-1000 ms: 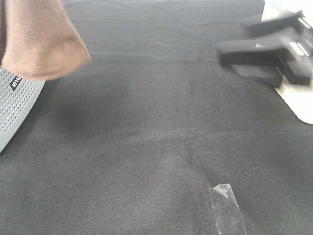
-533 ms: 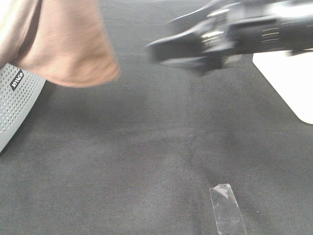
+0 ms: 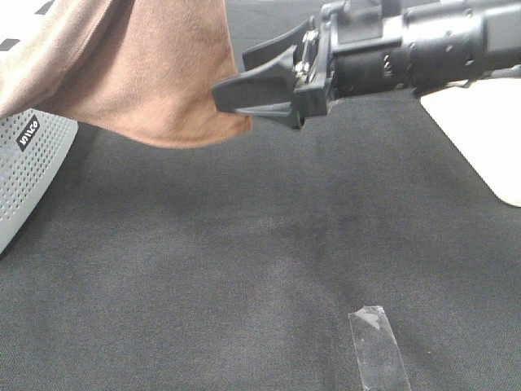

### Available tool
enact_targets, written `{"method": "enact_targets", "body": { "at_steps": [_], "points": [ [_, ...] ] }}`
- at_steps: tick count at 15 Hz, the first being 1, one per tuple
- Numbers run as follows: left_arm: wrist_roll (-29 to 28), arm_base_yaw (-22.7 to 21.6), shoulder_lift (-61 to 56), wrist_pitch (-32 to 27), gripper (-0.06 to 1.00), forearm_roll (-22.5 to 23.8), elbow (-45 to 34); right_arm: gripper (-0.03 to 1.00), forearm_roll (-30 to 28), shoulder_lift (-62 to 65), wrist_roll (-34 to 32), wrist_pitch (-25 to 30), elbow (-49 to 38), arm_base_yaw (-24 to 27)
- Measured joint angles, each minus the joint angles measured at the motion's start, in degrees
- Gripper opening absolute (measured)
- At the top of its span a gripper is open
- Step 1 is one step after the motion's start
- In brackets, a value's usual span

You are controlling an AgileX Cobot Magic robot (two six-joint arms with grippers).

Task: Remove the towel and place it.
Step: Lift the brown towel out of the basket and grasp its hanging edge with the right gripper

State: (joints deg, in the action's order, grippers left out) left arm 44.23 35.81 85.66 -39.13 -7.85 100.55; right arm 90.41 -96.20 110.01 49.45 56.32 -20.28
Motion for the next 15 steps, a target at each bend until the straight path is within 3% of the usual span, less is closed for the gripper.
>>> {"method": "enact_targets", "body": {
  "at_steps": [9, 12, 15],
  "points": [
    [-0.1, 0.0, 0.6, 0.2, 0.00, -2.1, 0.0, 0.79, 5.8, -6.9, 1.5, -0.2, 3.4, -7.2],
    [-0.1, 0.0, 0.6, 0.2, 0.00, -2.1, 0.0, 0.63, 5.9, -7.5, 1.6, -0.9, 3.6, -7.2],
    [-0.2, 0.0, 0.6, 0.2, 0.00, -1.0, 0.0, 0.36, 4.9, -7.5, 1.6, -2.1, 3.6, -7.2]
  ]
}}
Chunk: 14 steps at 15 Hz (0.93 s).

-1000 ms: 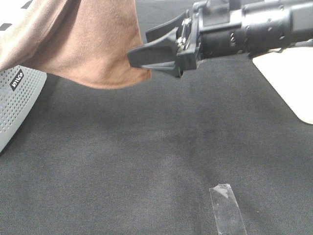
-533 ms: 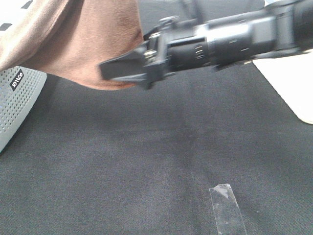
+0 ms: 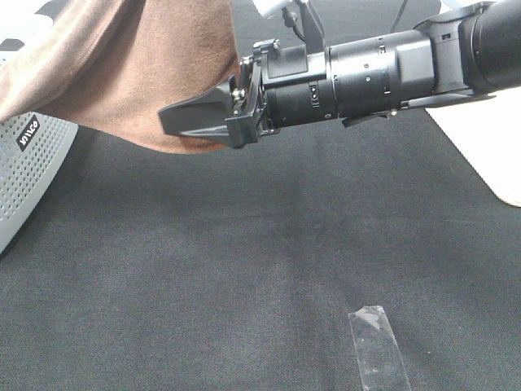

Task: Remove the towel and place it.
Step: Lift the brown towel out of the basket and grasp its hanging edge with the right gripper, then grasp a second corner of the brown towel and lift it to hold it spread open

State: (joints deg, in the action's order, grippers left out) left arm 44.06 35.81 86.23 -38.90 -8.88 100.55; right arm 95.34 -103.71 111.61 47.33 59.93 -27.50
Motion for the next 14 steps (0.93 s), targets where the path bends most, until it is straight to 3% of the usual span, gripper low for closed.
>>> {"method": "enact_targets", "body": {
  "at_steps": [3, 8, 11, 13, 14],
  "points": [
    [0.0, 0.0, 0.0, -0.6, 0.00, 0.3, 0.0, 0.00, -3.0, 0.0, -1.3, -0.1, 0.2, 0.0],
    [-1.8, 0.0, 0.2, -11.2, 0.00, 1.4, 0.0, 0.00, -11.3, 0.0, -9.2, 3.5, 3.4, 0.0],
    [-4.4, 0.0, 0.6, -16.3, 0.00, 6.9, 0.0, 0.00, -14.8, 0.5, -15.6, 3.2, 3.4, 0.0],
    [-4.8, 0.0, 0.7, -16.9, 0.00, 9.9, 0.0, 0.00, -20.2, 2.6, -24.5, 0.4, 3.9, 0.0],
    [-5.4, 0.0, 0.7, -16.9, 0.00, 11.3, 0.0, 0.00, -26.1, 3.7, -31.5, -0.8, 5.3, 0.0]
  ]
}}
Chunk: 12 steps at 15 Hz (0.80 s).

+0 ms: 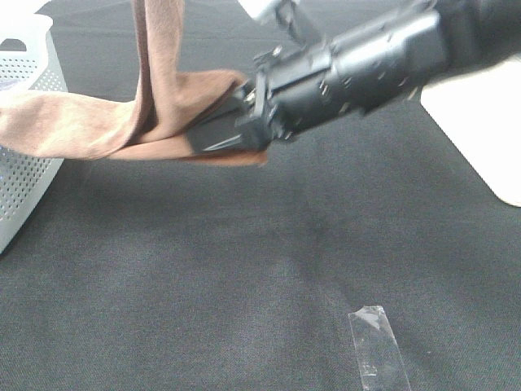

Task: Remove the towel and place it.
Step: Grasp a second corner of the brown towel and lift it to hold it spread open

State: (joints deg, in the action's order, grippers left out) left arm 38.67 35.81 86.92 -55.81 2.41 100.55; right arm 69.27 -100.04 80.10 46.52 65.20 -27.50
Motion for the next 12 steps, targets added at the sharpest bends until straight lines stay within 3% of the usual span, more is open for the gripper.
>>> {"method": "enact_targets", "body": {
  "at_steps": [2, 5, 6, 8, 12],
  "points": [
    [-2.8, 0.0, 0.6, 0.4, 0.00, 3.9, 0.0, 0.00, -14.7, 1.6, -16.0, 1.4, 5.9, 0.0],
    [-6.5, 0.0, 1.9, 3.0, 0.00, 9.4, 0.0, 0.00, -42.9, 2.1, -44.2, 11.3, 21.9, 0.0],
    [-7.2, -0.1, 2.1, 4.9, 0.00, 10.6, 0.0, 0.00, -46.8, 2.1, -47.2, 12.3, 24.4, 0.0],
    [-7.8, -1.9, 2.1, 10.7, 0.00, 11.9, 0.0, 0.00, -61.1, 1.9, -55.7, 13.9, 35.1, 0.0],
    [-7.9, -7.7, 4.0, 25.7, 0.00, 12.0, 0.0, 0.00, -71.4, -1.9, -57.2, 12.1, 51.3, 0.0]
  ]
}}
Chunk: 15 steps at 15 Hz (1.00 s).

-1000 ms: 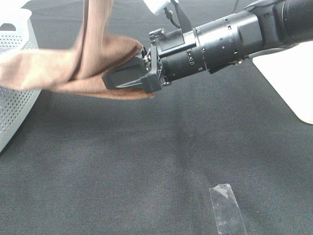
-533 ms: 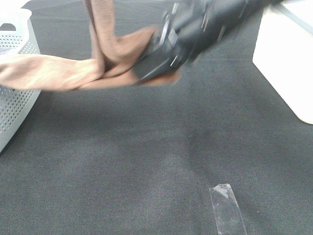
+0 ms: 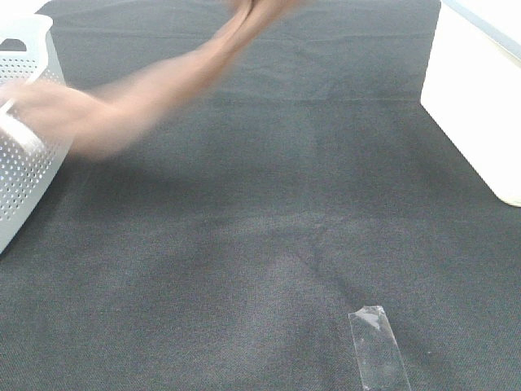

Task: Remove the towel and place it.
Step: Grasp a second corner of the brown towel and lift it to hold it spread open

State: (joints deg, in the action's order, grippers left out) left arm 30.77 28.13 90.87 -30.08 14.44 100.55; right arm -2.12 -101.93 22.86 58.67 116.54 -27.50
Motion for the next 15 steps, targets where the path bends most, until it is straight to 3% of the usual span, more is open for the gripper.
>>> {"method": "enact_targets", "body": {
  "at_steps": [3, 6, 10, 15],
  "points": [
    [-0.1, -3.2, 1.3, 8.0, 0.00, 0.0, 0.0, 0.00, -5.2, -2.4, 0.0, -4.2, 7.0, 0.0],
    [-0.1, -6.4, 2.3, 17.8, 0.00, 0.0, 0.0, 0.00, -11.9, -4.1, -0.2, -12.7, 11.4, 0.0],
    [-0.1, -9.9, 5.4, 33.5, 0.00, 0.1, 0.0, 0.00, -19.4, -5.7, -9.1, -26.4, 11.6, 0.0],
    [0.7, -10.5, 10.7, 49.4, 0.00, 0.1, 0.0, 0.00, -26.8, -8.9, -15.5, -32.5, 11.6, 0.0]
  ]
}}
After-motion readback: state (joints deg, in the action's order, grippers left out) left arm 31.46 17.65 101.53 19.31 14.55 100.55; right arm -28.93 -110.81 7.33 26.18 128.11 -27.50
